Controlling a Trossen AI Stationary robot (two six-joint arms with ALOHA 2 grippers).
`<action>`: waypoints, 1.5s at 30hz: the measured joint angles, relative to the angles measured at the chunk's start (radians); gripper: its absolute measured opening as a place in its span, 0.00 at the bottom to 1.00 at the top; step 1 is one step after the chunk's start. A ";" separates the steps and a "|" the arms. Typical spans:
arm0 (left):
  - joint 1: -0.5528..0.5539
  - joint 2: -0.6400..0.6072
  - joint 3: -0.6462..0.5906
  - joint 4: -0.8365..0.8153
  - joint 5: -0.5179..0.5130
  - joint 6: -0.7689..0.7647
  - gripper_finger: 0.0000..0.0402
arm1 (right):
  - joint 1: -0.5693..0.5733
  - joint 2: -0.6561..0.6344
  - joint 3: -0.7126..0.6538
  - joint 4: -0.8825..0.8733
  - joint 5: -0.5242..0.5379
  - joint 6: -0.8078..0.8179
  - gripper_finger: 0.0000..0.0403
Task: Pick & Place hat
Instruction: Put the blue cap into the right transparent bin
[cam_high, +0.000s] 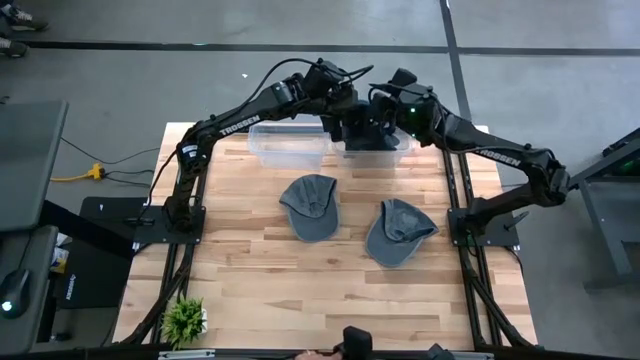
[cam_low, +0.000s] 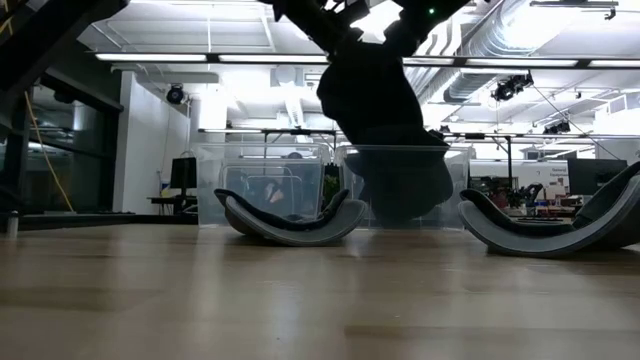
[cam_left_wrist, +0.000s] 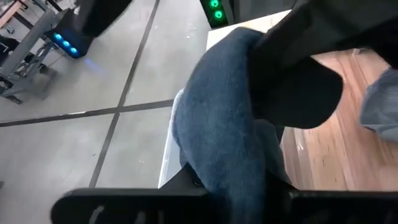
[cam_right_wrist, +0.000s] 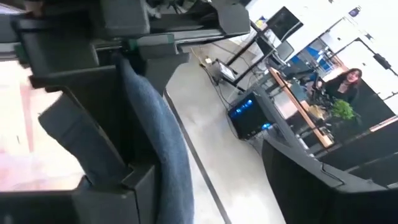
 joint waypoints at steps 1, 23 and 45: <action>-0.002 0.000 0.000 0.000 0.000 0.000 0.00 | 0.000 0.000 0.003 -0.005 0.005 -0.001 0.58; -0.023 0.000 0.000 0.004 0.000 0.035 0.00 | -0.038 0.002 0.010 -0.061 -0.202 0.013 0.38; -0.024 0.000 0.000 0.012 -0.081 0.075 0.05 | -0.039 0.003 0.009 -0.074 -0.155 0.035 0.01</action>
